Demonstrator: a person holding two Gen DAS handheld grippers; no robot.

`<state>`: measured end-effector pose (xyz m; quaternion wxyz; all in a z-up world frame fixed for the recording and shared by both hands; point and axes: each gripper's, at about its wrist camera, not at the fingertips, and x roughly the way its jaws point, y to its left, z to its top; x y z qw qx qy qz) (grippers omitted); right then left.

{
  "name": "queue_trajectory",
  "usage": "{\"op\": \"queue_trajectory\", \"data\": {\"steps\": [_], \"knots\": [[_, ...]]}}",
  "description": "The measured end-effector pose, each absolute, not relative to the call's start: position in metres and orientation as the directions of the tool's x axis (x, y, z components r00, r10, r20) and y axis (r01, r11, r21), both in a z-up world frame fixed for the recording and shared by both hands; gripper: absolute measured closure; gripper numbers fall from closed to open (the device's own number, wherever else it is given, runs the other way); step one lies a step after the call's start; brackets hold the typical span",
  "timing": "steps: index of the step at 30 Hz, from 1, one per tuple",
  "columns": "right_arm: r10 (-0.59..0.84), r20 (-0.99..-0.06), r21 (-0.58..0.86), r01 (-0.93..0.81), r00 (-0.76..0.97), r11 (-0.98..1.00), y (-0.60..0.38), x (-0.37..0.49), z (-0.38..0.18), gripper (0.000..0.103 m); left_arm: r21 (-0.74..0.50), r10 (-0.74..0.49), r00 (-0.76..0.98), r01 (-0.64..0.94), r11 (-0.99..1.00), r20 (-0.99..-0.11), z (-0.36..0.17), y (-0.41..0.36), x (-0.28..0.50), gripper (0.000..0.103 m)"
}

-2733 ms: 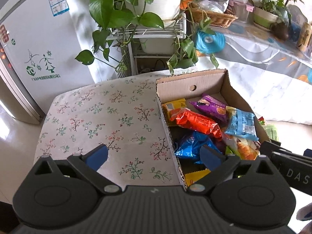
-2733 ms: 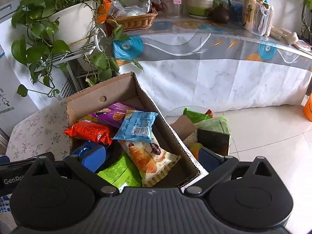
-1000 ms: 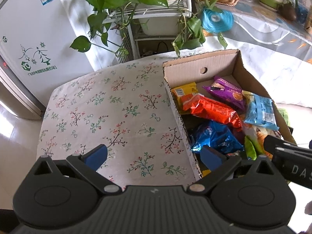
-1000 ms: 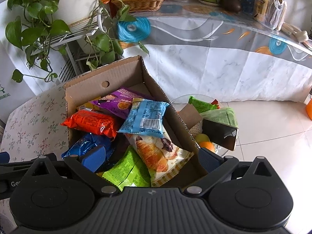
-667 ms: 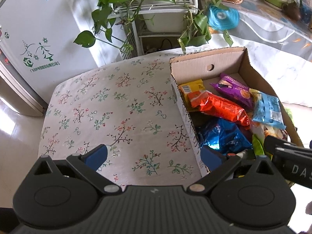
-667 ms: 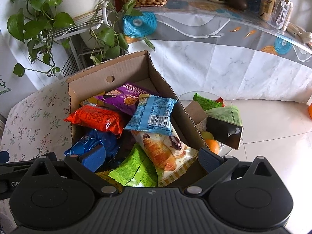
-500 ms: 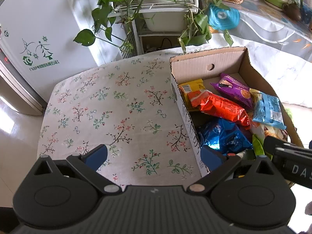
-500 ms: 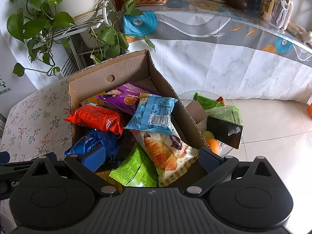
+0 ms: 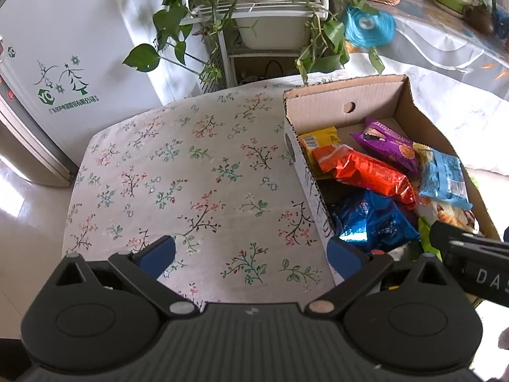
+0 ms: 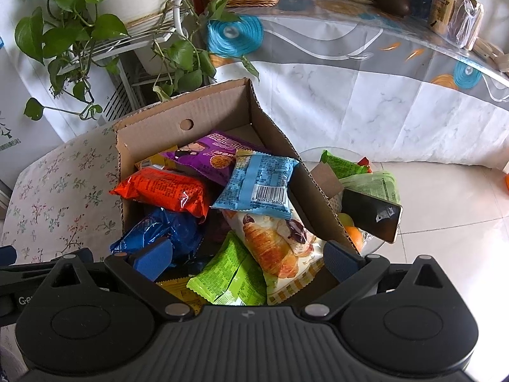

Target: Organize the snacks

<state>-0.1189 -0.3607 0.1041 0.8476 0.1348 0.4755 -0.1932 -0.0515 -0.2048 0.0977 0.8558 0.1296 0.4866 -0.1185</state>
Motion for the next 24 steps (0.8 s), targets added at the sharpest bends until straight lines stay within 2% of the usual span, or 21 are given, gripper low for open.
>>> {"op": "queue_trajectory", "data": {"steps": [10,24], "knots": [[-0.214,-0.85,0.016,0.428,0.482,0.904,-0.35,-0.116,0.104,0.0,0.106,-0.088,0.502,0.345,0.933,-0.86,0.094,-0.194,-0.052,0.002],[-0.145,-0.843,0.02,0.3,0.518,0.954,-0.303,-0.104,0.099,0.0,0.123,-0.073,0.509,0.341,0.932,-0.857,0.088,-0.142,-0.051,0.002]]}}
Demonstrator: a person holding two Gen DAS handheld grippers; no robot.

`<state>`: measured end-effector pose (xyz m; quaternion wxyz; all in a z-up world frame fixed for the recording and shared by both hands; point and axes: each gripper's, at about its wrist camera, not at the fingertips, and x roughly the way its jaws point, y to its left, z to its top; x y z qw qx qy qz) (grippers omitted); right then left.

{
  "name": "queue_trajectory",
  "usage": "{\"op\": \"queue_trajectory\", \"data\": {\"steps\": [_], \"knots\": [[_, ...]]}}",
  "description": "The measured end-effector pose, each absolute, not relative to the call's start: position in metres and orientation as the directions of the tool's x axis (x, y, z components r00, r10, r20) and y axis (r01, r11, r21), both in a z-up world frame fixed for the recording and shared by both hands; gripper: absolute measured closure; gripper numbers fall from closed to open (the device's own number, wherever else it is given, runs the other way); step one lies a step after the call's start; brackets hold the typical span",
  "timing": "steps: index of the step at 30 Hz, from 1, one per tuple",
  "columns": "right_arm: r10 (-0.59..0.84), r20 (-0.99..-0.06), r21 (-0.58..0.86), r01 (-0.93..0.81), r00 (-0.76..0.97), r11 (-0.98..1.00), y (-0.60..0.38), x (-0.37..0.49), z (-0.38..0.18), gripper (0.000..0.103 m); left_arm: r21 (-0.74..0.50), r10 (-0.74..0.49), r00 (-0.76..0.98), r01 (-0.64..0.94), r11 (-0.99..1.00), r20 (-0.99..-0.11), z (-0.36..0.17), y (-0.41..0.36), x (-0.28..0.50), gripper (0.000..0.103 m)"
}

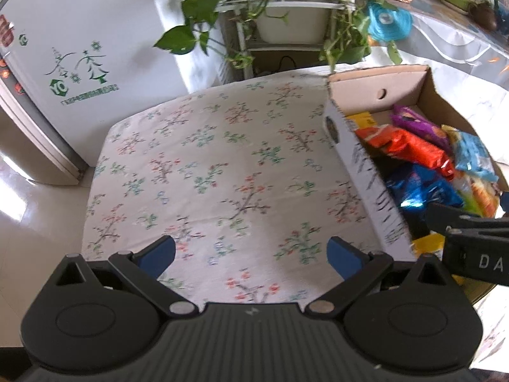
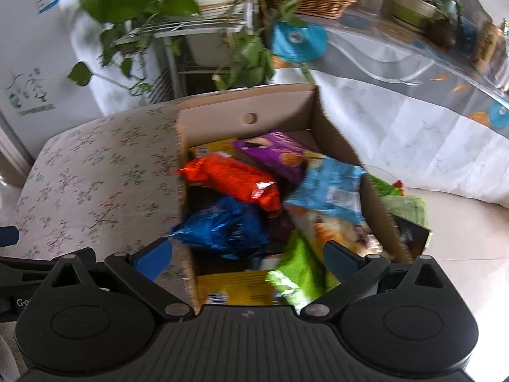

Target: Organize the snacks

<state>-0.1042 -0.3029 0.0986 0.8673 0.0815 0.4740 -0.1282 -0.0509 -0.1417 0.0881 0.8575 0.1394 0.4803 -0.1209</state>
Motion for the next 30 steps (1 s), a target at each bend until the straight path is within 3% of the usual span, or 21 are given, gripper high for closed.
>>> {"op": "queue_trajectory", "data": {"steps": [20,30], "knots": [[0.024,-0.826,0.071,0.062,0.563,0.996,-0.209,-0.105,0.076,0.0,0.137,-0.028,0.481,0.304,0.943,-0.876,0.055,-0.016,-0.059,0.001],[-0.014,-0.849,0.025,0.066,0.529,0.998,-0.165,-0.111,0.024,0.0,0.054,-0.064,0.455,0.241,0.969,-0.888,0.038,0.017,-0.047,0.001]]}}
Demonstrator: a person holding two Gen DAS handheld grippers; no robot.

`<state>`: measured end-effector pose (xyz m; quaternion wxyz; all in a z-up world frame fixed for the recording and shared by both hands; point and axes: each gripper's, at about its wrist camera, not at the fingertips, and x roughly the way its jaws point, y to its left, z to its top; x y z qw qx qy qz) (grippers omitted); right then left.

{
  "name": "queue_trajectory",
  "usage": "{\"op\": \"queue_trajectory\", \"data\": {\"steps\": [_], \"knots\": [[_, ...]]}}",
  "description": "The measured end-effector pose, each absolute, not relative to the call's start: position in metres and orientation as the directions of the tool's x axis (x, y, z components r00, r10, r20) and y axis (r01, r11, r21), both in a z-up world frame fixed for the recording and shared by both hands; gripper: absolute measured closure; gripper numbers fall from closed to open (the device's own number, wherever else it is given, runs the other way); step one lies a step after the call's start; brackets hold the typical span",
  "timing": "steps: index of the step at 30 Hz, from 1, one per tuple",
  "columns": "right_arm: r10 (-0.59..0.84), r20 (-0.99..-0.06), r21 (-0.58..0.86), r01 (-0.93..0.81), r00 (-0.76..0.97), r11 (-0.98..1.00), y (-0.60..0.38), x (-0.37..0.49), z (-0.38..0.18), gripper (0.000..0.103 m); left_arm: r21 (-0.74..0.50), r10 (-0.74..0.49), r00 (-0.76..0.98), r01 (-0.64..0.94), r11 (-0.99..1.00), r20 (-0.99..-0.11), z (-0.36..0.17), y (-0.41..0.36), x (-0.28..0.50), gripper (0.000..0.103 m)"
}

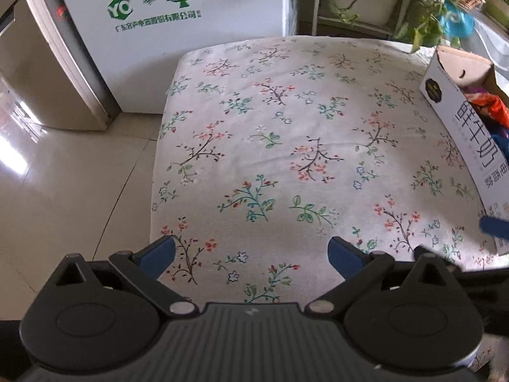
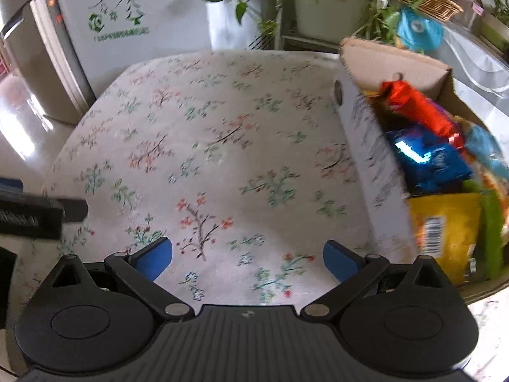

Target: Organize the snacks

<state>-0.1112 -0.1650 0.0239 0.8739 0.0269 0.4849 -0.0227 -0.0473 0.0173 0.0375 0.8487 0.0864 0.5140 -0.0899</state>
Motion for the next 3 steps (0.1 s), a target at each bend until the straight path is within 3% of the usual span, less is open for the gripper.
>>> {"op": "queue_trajectory", "data": {"steps": [3], "knots": [[-0.01,-0.832,0.013,0.037,0.554,0.999,-0.1527,-0.1126,0.0098,0.0,0.04,-0.069,0.453,0.228,0.973,-0.889,0.0368,0.0233,-0.0461,0.001]]}}
